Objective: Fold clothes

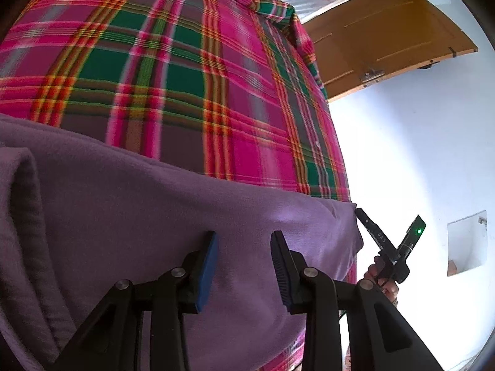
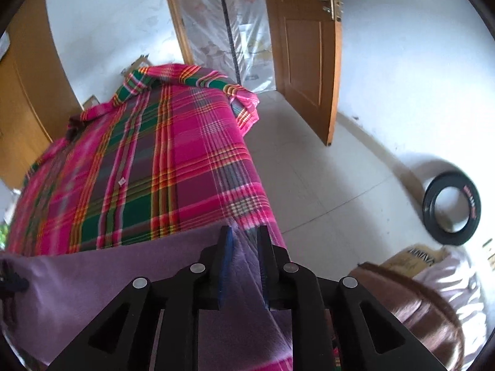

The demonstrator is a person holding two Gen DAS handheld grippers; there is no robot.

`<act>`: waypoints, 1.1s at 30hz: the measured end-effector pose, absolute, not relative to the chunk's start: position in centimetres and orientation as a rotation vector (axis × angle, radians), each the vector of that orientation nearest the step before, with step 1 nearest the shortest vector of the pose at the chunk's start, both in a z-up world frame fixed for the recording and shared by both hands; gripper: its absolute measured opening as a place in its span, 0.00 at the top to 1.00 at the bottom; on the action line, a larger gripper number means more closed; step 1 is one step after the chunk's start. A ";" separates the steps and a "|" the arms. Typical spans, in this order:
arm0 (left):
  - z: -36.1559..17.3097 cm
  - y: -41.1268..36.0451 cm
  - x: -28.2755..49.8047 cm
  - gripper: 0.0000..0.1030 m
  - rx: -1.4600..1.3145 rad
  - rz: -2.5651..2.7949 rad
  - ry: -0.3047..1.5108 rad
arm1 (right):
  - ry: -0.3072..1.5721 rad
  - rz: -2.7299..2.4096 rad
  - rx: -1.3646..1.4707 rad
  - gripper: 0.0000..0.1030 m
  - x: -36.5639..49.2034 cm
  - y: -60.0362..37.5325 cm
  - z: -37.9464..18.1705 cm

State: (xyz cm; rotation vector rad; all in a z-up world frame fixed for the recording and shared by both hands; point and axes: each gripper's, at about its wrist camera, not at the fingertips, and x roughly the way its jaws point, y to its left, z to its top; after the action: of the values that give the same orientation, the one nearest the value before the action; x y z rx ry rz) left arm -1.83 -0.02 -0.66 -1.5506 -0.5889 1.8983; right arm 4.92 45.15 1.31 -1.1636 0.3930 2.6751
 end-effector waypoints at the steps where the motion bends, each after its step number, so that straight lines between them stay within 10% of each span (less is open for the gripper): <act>1: -0.6 0.2 -1.8 0.66 -1.550 1.896 -0.582 | 0.419 2.681 -1.154 0.77 5.5 45.5 1.4; 16: 0.1 6.3 -0.6 0.66 -1.544 1.802 -0.448 | 0.724 2.660 -1.069 0.63 13.3 47.2 0.0; 33: 0.3 14.9 0.3 0.66 -1.546 1.660 -0.359 | 0.484 2.625 -1.036 0.63 12.9 44.4 -0.1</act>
State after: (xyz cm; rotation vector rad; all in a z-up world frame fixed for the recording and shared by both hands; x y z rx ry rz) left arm 0.34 14.88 0.29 -1.5464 -0.3591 1.6603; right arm 12.91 44.43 -0.14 -1.0356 0.4839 2.6251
